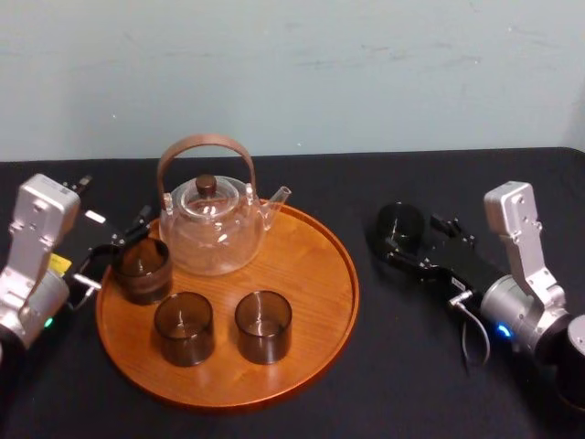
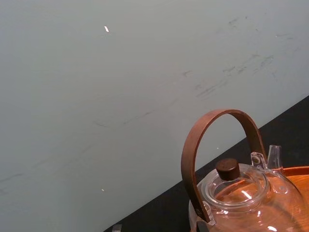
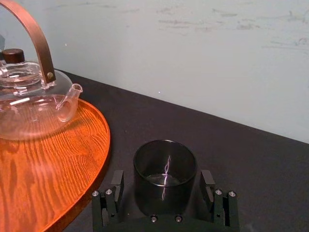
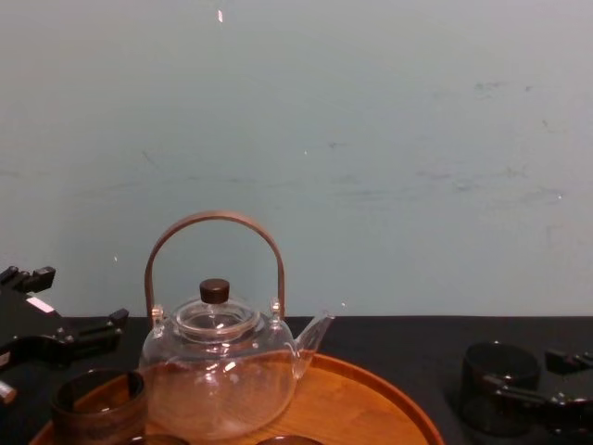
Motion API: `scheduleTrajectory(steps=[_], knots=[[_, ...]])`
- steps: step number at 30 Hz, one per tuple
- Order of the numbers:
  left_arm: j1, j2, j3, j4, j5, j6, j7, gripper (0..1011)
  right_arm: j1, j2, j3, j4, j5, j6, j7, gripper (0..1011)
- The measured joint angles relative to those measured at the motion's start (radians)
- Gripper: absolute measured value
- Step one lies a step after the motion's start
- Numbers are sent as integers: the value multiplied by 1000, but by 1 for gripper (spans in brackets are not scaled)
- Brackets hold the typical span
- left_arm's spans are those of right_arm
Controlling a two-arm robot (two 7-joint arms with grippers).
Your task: Pick up the glass from the table and place it on the tray.
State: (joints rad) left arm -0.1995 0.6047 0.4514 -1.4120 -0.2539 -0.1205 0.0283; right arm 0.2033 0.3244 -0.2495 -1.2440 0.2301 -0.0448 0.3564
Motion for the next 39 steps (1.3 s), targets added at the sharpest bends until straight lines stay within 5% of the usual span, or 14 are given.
scheduleTrajectory(steps=[18, 32, 39], knots=[[0, 0, 0, 0, 0, 0, 0, 1001, 99, -31, -18, 141, -10, -16, 28, 1002], [0, 0, 0, 0, 0, 0, 0, 1001, 113, -33, -28, 157, -12, -25, 45, 1002], [0, 0, 0, 0, 0, 0, 0, 1001, 112, -33, -26, 156, -12, -24, 44, 900]])
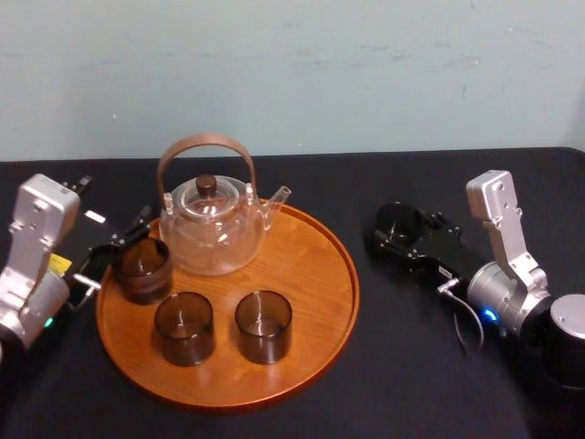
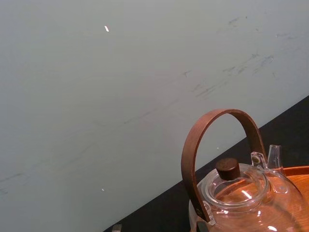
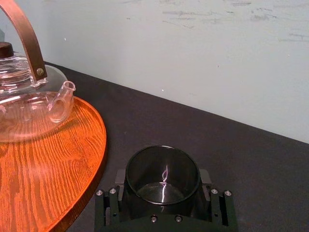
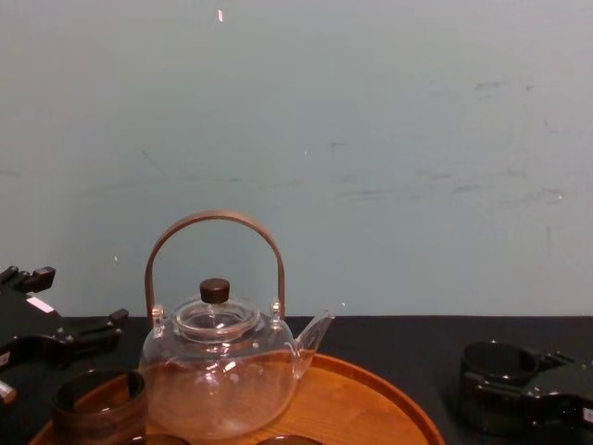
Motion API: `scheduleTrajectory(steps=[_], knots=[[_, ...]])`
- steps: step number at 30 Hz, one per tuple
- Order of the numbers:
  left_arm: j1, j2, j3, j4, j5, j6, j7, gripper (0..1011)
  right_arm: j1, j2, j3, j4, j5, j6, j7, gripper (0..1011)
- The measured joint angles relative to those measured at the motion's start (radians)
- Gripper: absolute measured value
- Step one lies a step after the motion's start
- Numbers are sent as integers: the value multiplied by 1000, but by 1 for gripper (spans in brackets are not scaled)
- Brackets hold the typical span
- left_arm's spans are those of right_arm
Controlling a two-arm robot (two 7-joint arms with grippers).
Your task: Pick up the glass from the table and place it on the tray.
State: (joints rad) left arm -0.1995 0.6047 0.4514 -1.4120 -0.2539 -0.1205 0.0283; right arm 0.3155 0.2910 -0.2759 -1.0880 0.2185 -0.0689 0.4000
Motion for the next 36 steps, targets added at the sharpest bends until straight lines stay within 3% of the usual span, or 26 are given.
scheduleTrajectory(steps=[24, 36], knots=[[0, 0, 0, 0, 0, 0, 0, 1001, -4, 1, 5, 0, 11, -3, 2, 900], [0, 0, 0, 0, 0, 0, 0, 1001, -45, 20, 4, -107, 13, -9, 0, 900]])
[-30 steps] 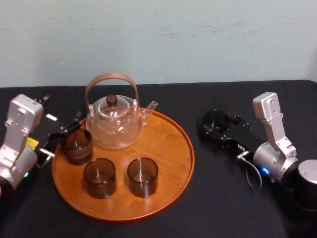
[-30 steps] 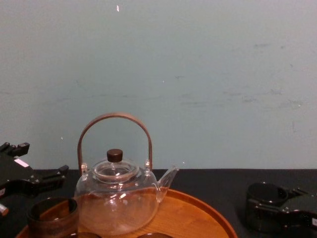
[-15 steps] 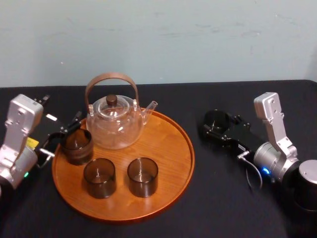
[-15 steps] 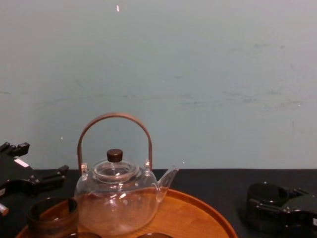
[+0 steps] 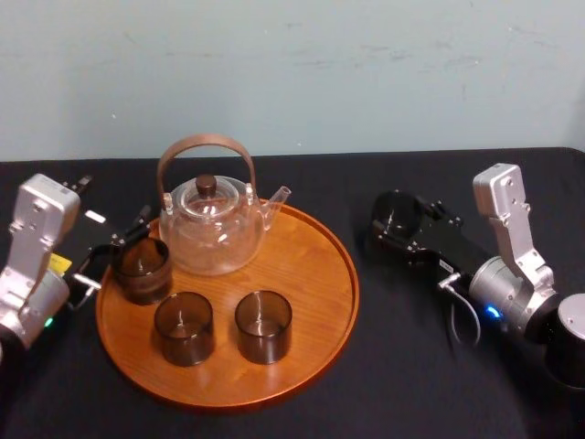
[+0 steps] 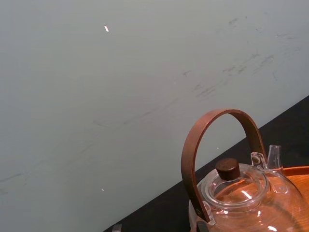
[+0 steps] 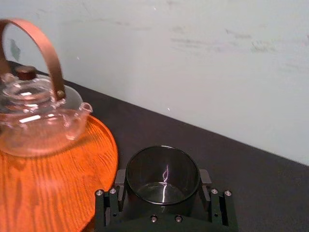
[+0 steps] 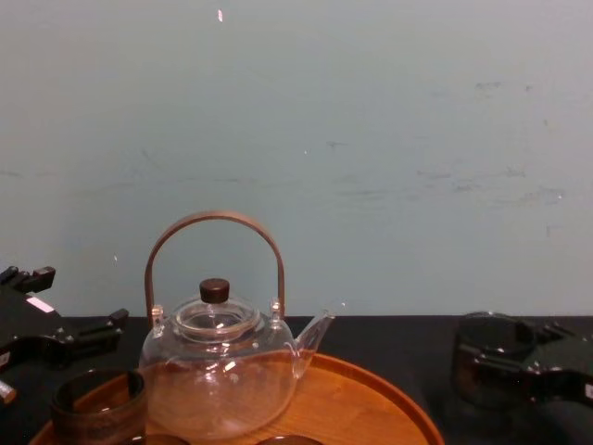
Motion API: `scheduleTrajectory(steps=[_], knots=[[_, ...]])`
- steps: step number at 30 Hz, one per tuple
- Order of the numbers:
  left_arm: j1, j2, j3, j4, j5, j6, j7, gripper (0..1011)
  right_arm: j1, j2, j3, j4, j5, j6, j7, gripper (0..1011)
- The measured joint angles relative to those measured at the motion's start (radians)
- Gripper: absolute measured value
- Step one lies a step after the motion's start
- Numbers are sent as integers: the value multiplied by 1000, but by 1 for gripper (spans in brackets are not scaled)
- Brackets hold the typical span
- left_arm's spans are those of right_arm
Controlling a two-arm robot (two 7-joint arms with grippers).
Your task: Pick up the glass from the table and place it on the tray.
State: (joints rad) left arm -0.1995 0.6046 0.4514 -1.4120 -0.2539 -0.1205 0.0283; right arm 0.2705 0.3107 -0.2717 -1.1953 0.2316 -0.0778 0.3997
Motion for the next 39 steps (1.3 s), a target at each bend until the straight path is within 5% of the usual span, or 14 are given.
scheduleTrajectory(steps=[8, 19, 39], knots=[[0, 0, 0, 0, 0, 0, 0, 1001, -33, 9, -28, -100, 2, -2, 21, 900], [0, 0, 0, 0, 0, 0, 0, 1001, -31, 0, -78, -140, 21, -12, 56, 900], [0, 0, 0, 0, 0, 0, 0, 1001, 66, -63, -175, 19, 12, -31, 88, 900]])
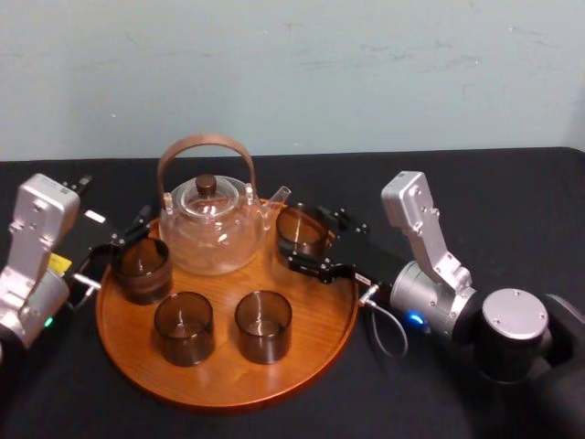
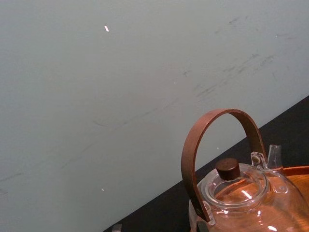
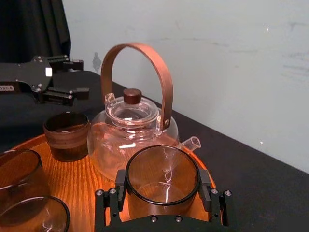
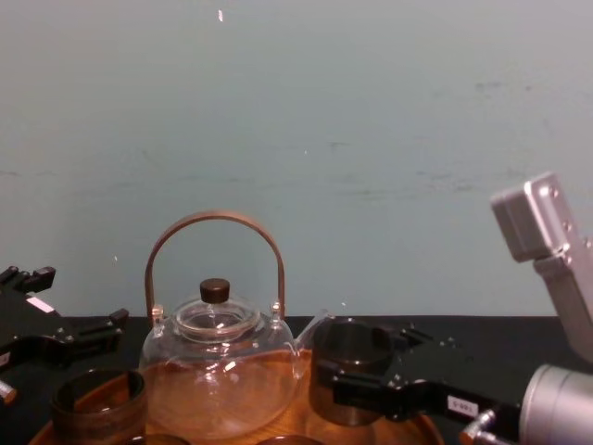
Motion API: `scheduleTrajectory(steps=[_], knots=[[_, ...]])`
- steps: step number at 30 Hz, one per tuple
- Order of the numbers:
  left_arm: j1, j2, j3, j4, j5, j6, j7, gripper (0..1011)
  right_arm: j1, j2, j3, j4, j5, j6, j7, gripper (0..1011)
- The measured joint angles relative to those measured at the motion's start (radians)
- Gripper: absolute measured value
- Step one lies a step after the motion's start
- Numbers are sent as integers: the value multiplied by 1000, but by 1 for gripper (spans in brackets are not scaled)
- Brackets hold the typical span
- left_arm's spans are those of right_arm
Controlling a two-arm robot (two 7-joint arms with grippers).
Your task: Pick up the glass from the table and place it on the tray.
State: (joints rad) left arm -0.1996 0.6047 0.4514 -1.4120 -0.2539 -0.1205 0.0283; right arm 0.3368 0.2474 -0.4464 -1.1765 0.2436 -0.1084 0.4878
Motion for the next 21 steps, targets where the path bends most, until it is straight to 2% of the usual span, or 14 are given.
scheduleTrajectory(steps=[11, 21], knots=[[0, 0, 0, 0, 0, 0, 0, 1001, 30, -21, -14, 86, -5, -18, 6, 900], [0, 0, 0, 0, 0, 0, 0, 1001, 40, -27, -17, 115, -8, -28, 13, 900]])
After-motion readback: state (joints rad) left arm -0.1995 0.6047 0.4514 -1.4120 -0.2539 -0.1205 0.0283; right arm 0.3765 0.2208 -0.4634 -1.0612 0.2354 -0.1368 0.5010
